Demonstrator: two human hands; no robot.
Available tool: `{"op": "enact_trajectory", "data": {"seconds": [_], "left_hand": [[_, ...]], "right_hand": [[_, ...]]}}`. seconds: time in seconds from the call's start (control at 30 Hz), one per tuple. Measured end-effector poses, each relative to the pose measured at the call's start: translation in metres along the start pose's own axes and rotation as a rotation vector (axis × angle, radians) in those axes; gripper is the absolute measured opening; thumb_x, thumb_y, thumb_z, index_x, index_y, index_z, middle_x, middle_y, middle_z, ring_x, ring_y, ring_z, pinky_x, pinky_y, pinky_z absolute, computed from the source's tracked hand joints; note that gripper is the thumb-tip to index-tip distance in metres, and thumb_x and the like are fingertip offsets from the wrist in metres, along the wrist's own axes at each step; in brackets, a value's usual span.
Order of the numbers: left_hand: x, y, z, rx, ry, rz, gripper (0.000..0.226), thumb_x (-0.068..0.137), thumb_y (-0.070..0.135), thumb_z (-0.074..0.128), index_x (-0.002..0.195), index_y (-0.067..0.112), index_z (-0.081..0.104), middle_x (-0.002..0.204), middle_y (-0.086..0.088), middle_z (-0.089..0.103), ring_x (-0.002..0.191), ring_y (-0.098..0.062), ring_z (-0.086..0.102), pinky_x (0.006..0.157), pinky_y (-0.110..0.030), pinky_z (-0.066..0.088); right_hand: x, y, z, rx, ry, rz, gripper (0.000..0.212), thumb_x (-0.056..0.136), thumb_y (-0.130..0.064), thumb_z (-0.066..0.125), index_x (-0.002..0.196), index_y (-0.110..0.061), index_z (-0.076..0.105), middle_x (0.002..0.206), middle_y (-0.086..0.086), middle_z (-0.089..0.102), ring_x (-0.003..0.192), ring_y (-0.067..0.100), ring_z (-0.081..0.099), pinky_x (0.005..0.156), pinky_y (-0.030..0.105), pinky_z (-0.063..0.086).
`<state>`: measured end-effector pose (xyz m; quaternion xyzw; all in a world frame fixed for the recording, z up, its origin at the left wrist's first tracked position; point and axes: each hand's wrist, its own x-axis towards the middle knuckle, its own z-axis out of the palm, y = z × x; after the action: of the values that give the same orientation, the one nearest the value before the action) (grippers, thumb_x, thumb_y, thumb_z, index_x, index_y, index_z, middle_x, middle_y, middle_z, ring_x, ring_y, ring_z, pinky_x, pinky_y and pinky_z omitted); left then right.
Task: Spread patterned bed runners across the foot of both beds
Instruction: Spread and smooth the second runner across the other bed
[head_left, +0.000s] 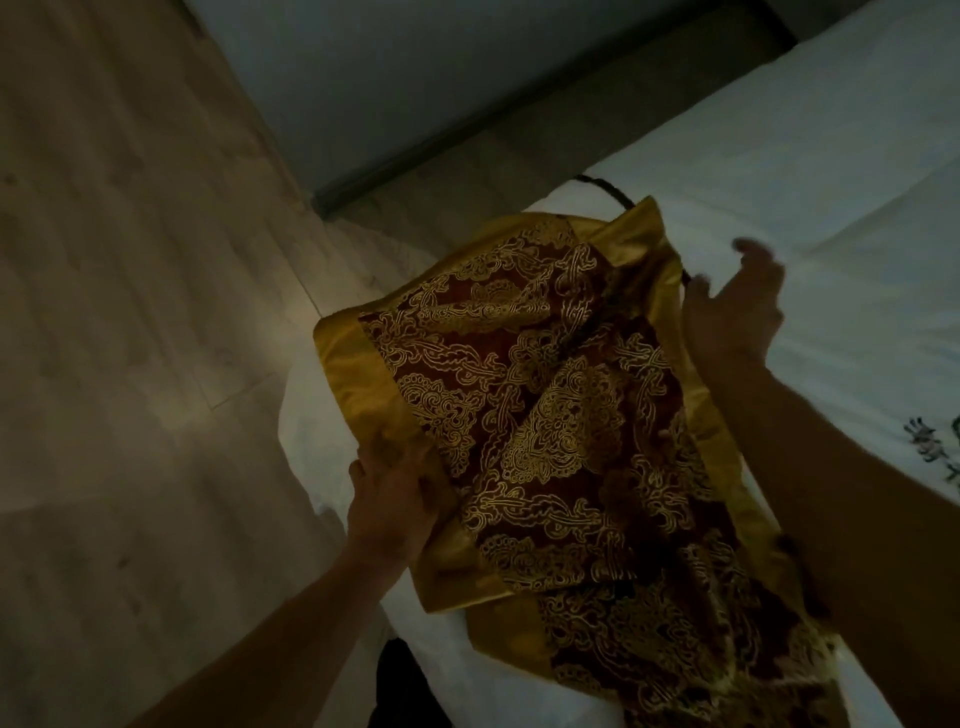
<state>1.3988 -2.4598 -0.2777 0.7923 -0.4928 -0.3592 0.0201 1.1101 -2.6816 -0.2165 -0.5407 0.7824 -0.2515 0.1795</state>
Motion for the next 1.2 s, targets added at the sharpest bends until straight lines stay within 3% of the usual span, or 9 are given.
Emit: {"op": "enact_trajectory", "data": {"seconds": [0.23,0.4,0.5,0.6,0.7,0.93,1.07,1.13,1.2], "left_hand": [[0.02,0.004,-0.006,0.109,0.212,0.037,0.06,0.092,0.046,0.051,0.148,0.031,0.033,0.155,-0.017,0.026,0.14,-0.041,0.029,0.109,-0.058,0.033],[0.081,0.024,-0.023,0.102,0.374,0.216,0.07,0.096,0.05,0.049,0.157,0.03,0.023,0.168,-0.01,0.011,0.155,-0.032,0.008,0.121,-0.053,0.016],[0.113,0.03,-0.029,0.147,0.339,0.252,0.068,0.101,0.051,0.04,0.16,0.028,0.016,0.165,-0.009,0.024,0.153,-0.033,0.017,0.122,-0.055,0.019],[0.124,0.027,-0.032,0.134,0.337,0.252,0.056,0.106,0.051,0.025,0.157,0.028,0.025,0.137,-0.009,0.06,0.129,-0.033,0.053,0.106,-0.053,0.042],[0.126,0.019,-0.036,0.074,0.273,0.194,0.054,0.107,0.05,0.024,0.155,0.024,0.025,0.099,0.001,0.064,0.085,-0.021,0.062,0.07,-0.037,0.047],[0.144,0.002,-0.039,-0.062,0.307,0.168,0.025,0.103,0.034,0.048,0.12,0.017,0.054,0.09,0.0,0.063,0.089,-0.029,0.066,0.067,-0.034,0.043],[0.157,0.022,-0.069,-0.338,0.519,0.163,0.005,0.104,0.022,0.048,0.104,0.018,0.051,0.078,0.008,0.057,0.076,-0.019,0.062,0.058,-0.016,0.038],[0.166,0.034,-0.086,-0.496,0.538,0.146,0.019,0.104,0.024,0.049,0.122,0.018,0.048,0.091,0.012,0.061,0.086,-0.013,0.063,0.064,-0.005,0.041],[0.169,0.035,-0.087,-0.528,0.4,0.236,0.064,0.101,0.028,0.055,0.154,0.026,0.021,0.133,0.003,0.059,0.118,-0.013,0.059,0.097,-0.017,0.048]], "right_hand": [[-0.025,-0.006,0.041,-0.22,-0.286,-0.222,0.066,0.097,-0.035,0.053,0.153,-0.01,0.03,0.159,0.023,0.029,0.145,0.042,0.03,0.118,0.057,0.028],[-0.003,-0.064,0.092,-0.274,-0.337,-0.496,0.055,0.102,-0.034,0.046,0.152,-0.014,0.036,0.164,0.019,0.023,0.153,0.037,0.019,0.125,0.051,0.015],[-0.001,-0.07,0.119,-0.353,-0.513,-0.505,0.043,0.106,-0.033,0.037,0.143,-0.013,0.044,0.14,0.019,0.055,0.134,0.039,0.047,0.111,0.051,0.036],[-0.02,-0.054,0.123,-0.419,-0.541,-0.3,0.044,0.109,-0.039,0.031,0.146,-0.015,0.037,0.129,0.018,0.058,0.119,0.042,0.057,0.095,0.054,0.045],[-0.036,-0.032,0.123,-0.49,-0.551,-0.286,0.06,0.105,-0.05,0.039,0.153,-0.02,0.023,0.134,0.021,0.056,0.116,0.045,0.059,0.092,0.056,0.049],[-0.023,-0.03,0.138,-0.507,-0.525,-0.318,0.022,0.105,-0.03,0.044,0.122,-0.018,0.051,0.105,0.014,0.067,0.092,0.034,0.063,0.07,0.04,0.048],[0.001,-0.078,0.138,-0.202,-0.319,-0.338,0.02,0.106,-0.02,0.043,0.12,-0.013,0.055,0.105,0.012,0.066,0.089,0.026,0.063,0.07,0.037,0.049],[0.018,-0.117,0.133,-0.034,-0.324,-0.394,0.039,0.105,-0.022,0.047,0.143,-0.019,0.043,0.127,0.012,0.063,0.109,0.023,0.063,0.088,0.035,0.05],[0.025,-0.141,0.129,0.052,-0.375,-0.415,0.063,0.101,-0.025,0.053,0.157,-0.027,0.024,0.151,0.01,0.048,0.126,0.022,0.053,0.102,0.035,0.041]]}}
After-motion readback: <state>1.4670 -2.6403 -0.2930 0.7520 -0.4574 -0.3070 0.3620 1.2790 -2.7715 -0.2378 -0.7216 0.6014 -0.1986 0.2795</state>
